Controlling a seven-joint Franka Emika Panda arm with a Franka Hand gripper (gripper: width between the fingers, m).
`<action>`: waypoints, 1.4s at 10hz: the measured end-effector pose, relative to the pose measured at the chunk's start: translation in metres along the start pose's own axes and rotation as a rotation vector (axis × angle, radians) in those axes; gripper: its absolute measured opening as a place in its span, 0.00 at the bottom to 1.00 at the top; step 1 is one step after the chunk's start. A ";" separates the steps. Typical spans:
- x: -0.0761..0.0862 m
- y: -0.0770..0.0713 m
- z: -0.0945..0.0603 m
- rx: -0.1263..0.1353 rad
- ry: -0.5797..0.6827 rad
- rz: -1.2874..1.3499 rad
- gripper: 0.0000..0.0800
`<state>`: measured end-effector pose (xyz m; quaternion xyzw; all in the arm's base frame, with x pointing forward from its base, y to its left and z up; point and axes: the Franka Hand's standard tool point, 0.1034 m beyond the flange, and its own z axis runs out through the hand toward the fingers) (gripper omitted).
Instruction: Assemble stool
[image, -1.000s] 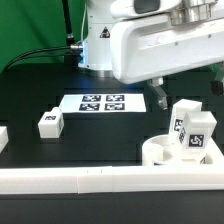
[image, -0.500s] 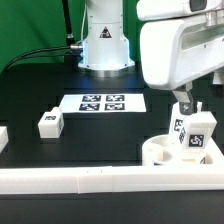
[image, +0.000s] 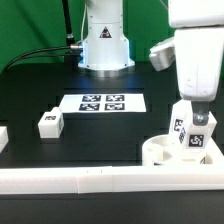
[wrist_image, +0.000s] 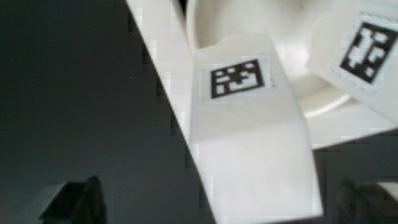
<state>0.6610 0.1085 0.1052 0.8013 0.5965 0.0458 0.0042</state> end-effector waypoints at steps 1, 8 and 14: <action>-0.005 0.000 0.002 0.016 -0.009 -0.069 0.81; -0.013 -0.002 0.015 0.026 -0.034 -0.218 0.81; -0.009 -0.007 0.019 0.037 -0.035 -0.168 0.43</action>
Offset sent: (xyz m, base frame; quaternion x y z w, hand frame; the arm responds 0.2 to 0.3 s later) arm 0.0000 0.0000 0.0000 0.0000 0.0000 -0.1938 0.9810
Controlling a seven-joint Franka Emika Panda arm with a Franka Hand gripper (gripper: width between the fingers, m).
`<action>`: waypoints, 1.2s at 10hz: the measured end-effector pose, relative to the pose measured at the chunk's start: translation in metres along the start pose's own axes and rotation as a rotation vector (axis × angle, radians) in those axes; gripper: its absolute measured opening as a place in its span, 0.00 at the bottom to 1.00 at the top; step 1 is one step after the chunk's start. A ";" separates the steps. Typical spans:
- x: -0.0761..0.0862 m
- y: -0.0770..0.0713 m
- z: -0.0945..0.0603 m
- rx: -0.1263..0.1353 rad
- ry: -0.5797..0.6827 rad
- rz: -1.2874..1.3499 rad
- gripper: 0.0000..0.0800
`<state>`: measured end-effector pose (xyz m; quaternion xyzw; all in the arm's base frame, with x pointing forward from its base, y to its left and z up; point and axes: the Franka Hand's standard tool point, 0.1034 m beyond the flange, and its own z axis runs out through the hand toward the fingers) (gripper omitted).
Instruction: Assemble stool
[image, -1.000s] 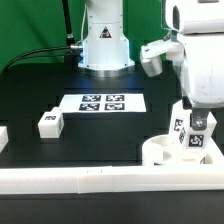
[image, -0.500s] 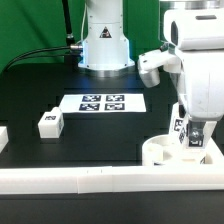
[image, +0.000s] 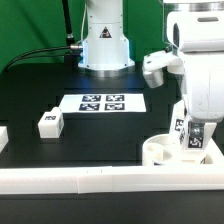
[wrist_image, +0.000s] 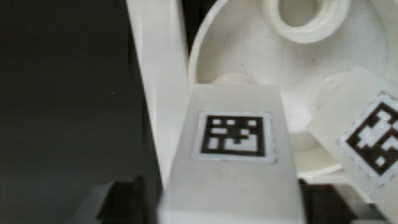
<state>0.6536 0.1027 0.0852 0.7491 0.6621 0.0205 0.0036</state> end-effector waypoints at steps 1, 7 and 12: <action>0.000 0.000 0.000 0.001 0.000 0.008 0.43; 0.003 -0.001 0.000 -0.004 0.016 0.500 0.43; 0.023 -0.008 0.003 -0.015 0.044 1.109 0.43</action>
Offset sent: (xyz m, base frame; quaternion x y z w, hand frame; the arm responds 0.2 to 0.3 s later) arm 0.0000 0.0000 0.0000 0.0000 0.0000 0.0000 1.0000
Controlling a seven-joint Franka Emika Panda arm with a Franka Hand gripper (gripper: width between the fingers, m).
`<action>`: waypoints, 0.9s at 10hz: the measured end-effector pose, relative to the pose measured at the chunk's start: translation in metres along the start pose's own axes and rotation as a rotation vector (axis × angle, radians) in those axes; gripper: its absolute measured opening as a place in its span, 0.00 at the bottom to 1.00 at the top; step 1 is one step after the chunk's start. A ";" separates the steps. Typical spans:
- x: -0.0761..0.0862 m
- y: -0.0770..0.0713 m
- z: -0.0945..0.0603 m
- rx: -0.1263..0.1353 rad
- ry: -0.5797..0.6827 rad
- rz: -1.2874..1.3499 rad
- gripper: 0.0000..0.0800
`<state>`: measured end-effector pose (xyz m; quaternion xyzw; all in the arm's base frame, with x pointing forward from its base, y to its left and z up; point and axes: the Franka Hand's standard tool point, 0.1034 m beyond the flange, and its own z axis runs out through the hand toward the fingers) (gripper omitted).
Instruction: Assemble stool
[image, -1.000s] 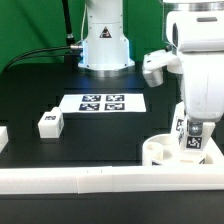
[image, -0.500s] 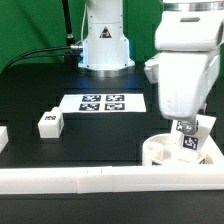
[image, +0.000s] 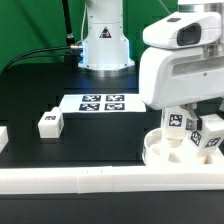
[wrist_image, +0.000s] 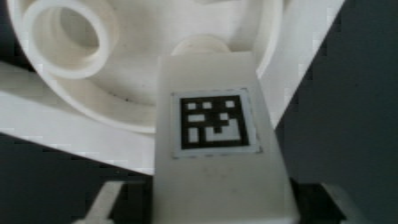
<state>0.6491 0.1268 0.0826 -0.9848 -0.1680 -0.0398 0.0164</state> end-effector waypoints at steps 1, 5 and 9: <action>0.000 0.002 0.000 -0.001 0.000 0.089 0.43; -0.004 0.008 -0.001 -0.003 0.017 0.452 0.43; -0.026 0.004 0.001 0.042 0.070 0.927 0.43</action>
Offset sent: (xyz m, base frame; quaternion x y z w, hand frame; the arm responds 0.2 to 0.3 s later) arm 0.0000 0.0000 0.0000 0.0000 0.0000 0.2571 0.9664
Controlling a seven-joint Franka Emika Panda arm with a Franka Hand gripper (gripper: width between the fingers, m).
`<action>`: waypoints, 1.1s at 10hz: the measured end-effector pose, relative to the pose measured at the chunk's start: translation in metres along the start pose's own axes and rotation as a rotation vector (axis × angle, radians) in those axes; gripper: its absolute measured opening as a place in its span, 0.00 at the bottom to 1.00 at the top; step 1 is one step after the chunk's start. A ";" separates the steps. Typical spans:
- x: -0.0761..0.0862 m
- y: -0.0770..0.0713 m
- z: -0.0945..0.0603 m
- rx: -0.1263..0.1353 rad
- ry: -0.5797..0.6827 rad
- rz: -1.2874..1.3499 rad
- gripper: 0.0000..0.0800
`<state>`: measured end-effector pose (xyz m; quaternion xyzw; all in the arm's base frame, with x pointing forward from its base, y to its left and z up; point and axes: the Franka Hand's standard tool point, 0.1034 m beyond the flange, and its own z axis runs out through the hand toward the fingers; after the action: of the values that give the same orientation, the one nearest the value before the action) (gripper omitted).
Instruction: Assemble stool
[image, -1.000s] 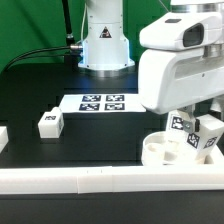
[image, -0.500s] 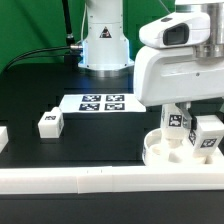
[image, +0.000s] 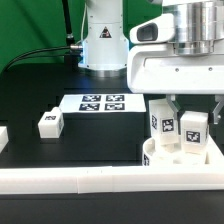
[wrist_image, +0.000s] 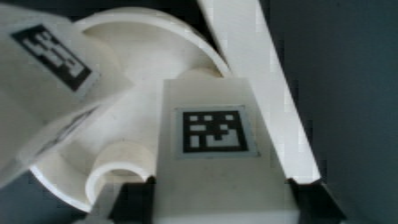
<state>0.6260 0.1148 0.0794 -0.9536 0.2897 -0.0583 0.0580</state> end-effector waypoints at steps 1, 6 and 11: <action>0.000 0.002 0.000 0.024 0.011 0.124 0.43; 0.001 0.002 0.001 0.016 -0.037 0.639 0.43; 0.007 -0.001 -0.011 0.038 -0.039 0.555 0.73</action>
Offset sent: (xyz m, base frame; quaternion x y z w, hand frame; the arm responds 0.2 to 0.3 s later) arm 0.0160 0.0052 -0.0131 -0.0384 -0.0138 0.2277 0.9729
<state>0.6300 0.1108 0.0909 -0.8374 0.5376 -0.0274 0.0953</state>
